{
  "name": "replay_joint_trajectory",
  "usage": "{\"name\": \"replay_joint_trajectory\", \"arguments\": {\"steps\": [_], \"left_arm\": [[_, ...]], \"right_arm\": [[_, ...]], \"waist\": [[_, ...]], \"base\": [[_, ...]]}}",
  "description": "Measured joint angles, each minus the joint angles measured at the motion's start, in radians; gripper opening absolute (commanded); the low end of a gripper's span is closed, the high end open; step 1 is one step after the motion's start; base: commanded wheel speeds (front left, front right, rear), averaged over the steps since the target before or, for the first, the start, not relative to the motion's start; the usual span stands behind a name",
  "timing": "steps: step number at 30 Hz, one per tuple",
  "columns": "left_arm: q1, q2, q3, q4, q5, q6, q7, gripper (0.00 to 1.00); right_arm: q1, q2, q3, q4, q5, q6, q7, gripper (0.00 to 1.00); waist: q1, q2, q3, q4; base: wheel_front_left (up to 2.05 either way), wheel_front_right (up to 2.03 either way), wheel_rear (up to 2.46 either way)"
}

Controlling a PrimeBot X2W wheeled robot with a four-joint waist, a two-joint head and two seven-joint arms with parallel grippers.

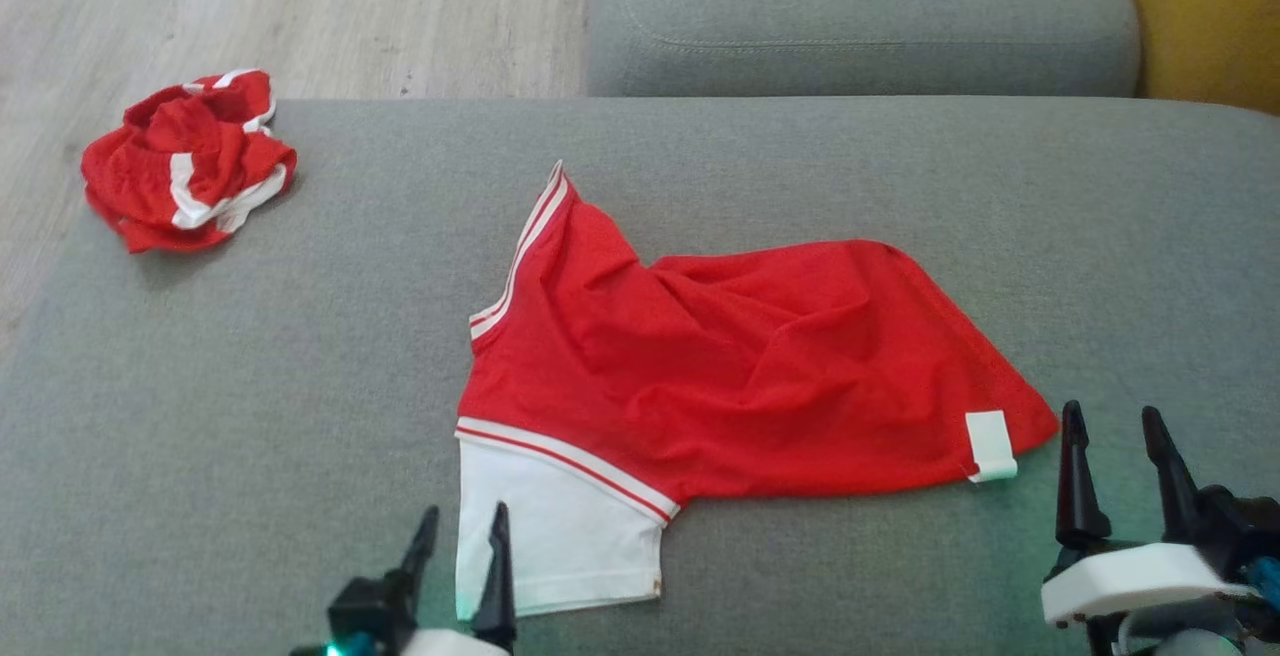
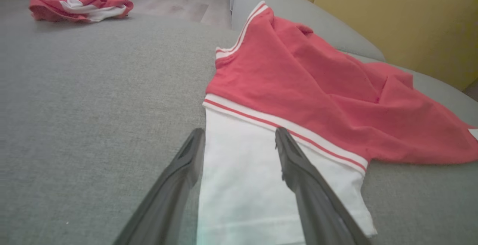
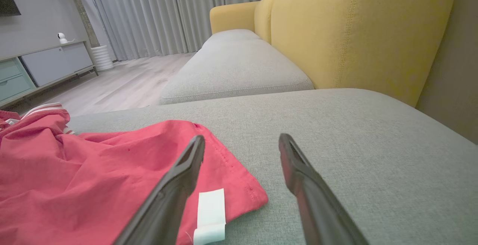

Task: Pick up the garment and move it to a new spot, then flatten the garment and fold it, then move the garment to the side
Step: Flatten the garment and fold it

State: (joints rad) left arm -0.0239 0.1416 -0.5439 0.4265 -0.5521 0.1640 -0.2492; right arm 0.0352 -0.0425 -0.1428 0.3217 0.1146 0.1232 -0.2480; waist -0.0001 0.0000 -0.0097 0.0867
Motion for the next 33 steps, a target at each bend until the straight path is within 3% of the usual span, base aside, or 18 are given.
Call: {"name": "replay_joint_trajectory", "arguments": {"steps": [5,11,21,27,33], "left_arm": [[0.008,0.003,0.062,-0.045,0.035,-0.007,0.0,1.0],[-0.053,-0.007,0.044,-0.026,0.08,-0.042,0.0,1.0],[-0.374,-0.072,-0.064,0.166,0.133,-0.114,0.084,1.0],[-0.495,-0.087,-0.144,0.319,0.158,-0.195,0.146,1.0],[-0.598,-0.093,-0.187,0.426,0.179,-0.215,0.178,1.0]], "right_arm": [[0.0,0.0,0.0,0.002,0.0,0.0,0.0,1.0],[-0.001,0.0,0.009,0.001,-0.002,0.0,0.0,1.0],[-0.013,0.0,0.045,-0.004,-0.012,0.0,0.0,1.0],[-0.069,0.0,0.07,-0.015,-0.019,0.0,0.0,1.0],[-0.079,0.0,0.072,-0.017,-0.019,0.0,0.0,1.0]], "waist": [[0.0,0.0,-0.003,-0.005],[0.0,0.0,0.001,-0.026],[0.0002,0.0,0.038,-0.082],[0.0003,0.0,0.087,-0.131],[0.0002,0.0,0.135,-0.169]], "base": [[0.0,0.0,0.0],[0.0,0.0,0.0],[0.0,0.0,0.0],[0.0,0.0,0.0],[0.0,0.0,0.0]]}}
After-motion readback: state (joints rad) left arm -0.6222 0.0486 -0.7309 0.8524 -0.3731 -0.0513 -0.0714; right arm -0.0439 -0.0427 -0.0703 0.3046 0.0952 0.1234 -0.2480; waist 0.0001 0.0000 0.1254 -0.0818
